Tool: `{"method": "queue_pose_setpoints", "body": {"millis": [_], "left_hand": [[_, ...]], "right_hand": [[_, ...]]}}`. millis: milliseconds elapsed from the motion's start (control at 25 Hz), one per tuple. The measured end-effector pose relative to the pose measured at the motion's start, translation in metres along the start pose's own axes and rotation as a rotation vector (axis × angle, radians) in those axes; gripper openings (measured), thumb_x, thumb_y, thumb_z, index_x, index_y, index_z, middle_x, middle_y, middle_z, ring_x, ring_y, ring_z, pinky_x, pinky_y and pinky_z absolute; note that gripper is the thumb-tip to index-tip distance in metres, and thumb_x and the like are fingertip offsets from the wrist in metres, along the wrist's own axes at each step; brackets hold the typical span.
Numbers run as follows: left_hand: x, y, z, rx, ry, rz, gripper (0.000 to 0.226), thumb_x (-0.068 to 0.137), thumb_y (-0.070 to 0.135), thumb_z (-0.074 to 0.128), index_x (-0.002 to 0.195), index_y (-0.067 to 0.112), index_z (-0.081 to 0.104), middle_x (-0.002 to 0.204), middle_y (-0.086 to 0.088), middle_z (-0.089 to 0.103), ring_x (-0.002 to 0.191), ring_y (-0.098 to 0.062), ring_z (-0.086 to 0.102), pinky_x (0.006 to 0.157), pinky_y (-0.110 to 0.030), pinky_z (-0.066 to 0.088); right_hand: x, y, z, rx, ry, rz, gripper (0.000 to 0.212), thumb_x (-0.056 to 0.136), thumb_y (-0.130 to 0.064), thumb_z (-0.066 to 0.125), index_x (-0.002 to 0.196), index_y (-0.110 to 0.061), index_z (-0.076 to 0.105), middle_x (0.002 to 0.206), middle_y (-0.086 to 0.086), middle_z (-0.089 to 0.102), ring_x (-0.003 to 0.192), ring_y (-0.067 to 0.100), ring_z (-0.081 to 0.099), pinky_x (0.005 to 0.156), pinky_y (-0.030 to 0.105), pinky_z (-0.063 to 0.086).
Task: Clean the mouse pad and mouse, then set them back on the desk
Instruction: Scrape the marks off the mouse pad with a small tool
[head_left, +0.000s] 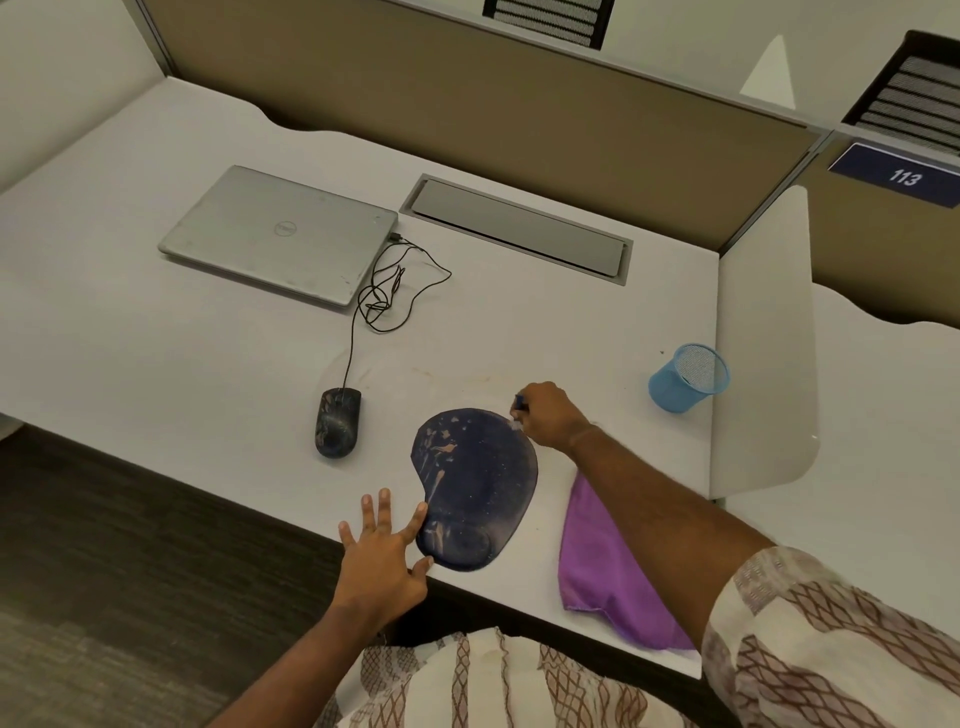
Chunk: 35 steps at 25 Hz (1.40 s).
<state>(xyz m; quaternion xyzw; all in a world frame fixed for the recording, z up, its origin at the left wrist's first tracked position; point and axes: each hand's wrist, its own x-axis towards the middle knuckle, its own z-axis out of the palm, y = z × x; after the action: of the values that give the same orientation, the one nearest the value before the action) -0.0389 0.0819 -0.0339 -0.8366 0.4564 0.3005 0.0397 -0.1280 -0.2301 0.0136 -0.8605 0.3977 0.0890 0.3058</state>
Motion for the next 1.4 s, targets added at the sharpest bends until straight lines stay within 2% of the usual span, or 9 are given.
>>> {"method": "queue_pose_setpoints", "body": {"millis": [160, 440, 520, 640, 800, 960, 1160, 1280, 1400], "left_hand": [[0.000, 0.000, 0.001, -0.033, 0.015, -0.004, 0.083, 0.089, 0.071, 0.029, 0.152, 0.039, -0.015, 0.157, -0.007, -0.031, 0.143, -0.033, -0.032, 0.112, -0.059, -0.018], [0.001, 0.000, 0.000, 0.011, -0.011, -0.007, 0.081, 0.090, 0.070, 0.025, 0.148, 0.041, -0.022, 0.156, -0.008, -0.034, 0.143, -0.034, -0.034, 0.114, -0.058, -0.016], [0.001, 0.000, 0.000, 0.004, -0.009, -0.009, 0.081, 0.089, 0.070, 0.024, 0.149, 0.042, -0.021, 0.156, -0.008, -0.034, 0.143, -0.034, -0.033, 0.115, -0.059, -0.015], [0.002, -0.001, 0.001, 0.022, -0.017, -0.008, 0.081, 0.091, 0.070, 0.025, 0.150, 0.041, -0.022, 0.156, -0.009, -0.035, 0.143, -0.034, -0.034, 0.115, -0.059, -0.015], [0.001, 0.000, 0.001, 0.019, -0.003, -0.011, 0.081, 0.095, 0.069, 0.030, 0.151, 0.041, -0.021, 0.155, -0.008, -0.034, 0.142, -0.034, -0.033, 0.115, -0.059, -0.014], [0.002, 0.001, 0.001, 0.010, 0.008, -0.013, 0.080, 0.098, 0.068, 0.035, 0.153, 0.042, -0.018, 0.156, -0.008, -0.034, 0.143, -0.034, -0.033, 0.117, -0.060, -0.013], [0.001, 0.002, 0.000, 0.017, 0.003, -0.008, 0.080, 0.099, 0.066, 0.036, 0.159, 0.042, -0.011, 0.158, -0.009, -0.032, 0.141, -0.033, -0.033, 0.118, -0.060, -0.011], [0.002, 0.002, 0.000, 0.006, 0.017, -0.003, 0.080, 0.098, 0.067, 0.036, 0.161, 0.042, -0.007, 0.157, -0.009, -0.031, 0.142, -0.033, -0.032, 0.119, -0.062, -0.009], [0.000, 0.003, -0.002, 0.012, 0.006, -0.003, 0.080, 0.099, 0.066, 0.037, 0.161, 0.041, -0.007, 0.161, -0.010, -0.030, 0.141, -0.033, -0.033, 0.120, -0.062, -0.007]], "right_hand": [[0.006, -0.023, 0.004, 0.163, 0.071, -0.005, 0.013, 0.090, -0.012, 0.066, 0.096, -0.004, 0.074, 0.095, 0.008, 0.074, 0.085, 0.017, 0.068, 0.083, 0.029, 0.054], [0.002, 0.010, -0.006, 0.046, 0.030, 0.083, 0.016, 0.090, -0.015, 0.065, 0.100, -0.005, 0.071, 0.102, 0.011, 0.072, 0.092, 0.027, 0.067, 0.087, 0.038, 0.055], [-0.003, 0.003, -0.008, 0.134, 0.075, 0.036, 0.014, 0.089, -0.013, 0.066, 0.096, -0.005, 0.075, 0.095, 0.009, 0.074, 0.086, 0.020, 0.068, 0.083, 0.031, 0.055], [-0.020, 0.005, 0.006, 0.126, 0.024, -0.010, 0.014, 0.087, -0.019, 0.072, 0.090, -0.005, 0.077, 0.087, 0.006, 0.074, 0.076, 0.012, 0.065, 0.072, 0.022, 0.050], [-0.027, 0.029, -0.001, 0.071, 0.019, 0.019, 0.016, 0.089, -0.017, 0.066, 0.094, -0.005, 0.075, 0.092, 0.007, 0.074, 0.084, 0.019, 0.068, 0.077, 0.028, 0.055], [-0.041, 0.015, 0.006, 0.146, 0.038, -0.011, 0.014, 0.091, -0.014, 0.065, 0.090, -0.004, 0.076, 0.080, 0.000, 0.071, 0.067, 0.000, 0.063, 0.065, 0.010, 0.048], [-0.049, 0.039, 0.009, 0.069, -0.023, 0.025, 0.018, 0.093, -0.020, 0.062, 0.099, -0.008, 0.074, 0.097, 0.007, 0.073, 0.085, 0.020, 0.065, 0.079, 0.033, 0.053], [-0.058, 0.027, 0.008, 0.140, 0.013, -0.022, 0.019, 0.093, -0.020, 0.063, 0.099, -0.008, 0.074, 0.094, 0.005, 0.073, 0.082, 0.017, 0.066, 0.079, 0.030, 0.054], [-0.075, 0.027, 0.027, 0.116, -0.063, -0.061, 0.018, 0.094, -0.020, 0.060, 0.098, -0.009, 0.074, 0.093, 0.006, 0.073, 0.081, 0.019, 0.066, 0.078, 0.031, 0.053]]}}
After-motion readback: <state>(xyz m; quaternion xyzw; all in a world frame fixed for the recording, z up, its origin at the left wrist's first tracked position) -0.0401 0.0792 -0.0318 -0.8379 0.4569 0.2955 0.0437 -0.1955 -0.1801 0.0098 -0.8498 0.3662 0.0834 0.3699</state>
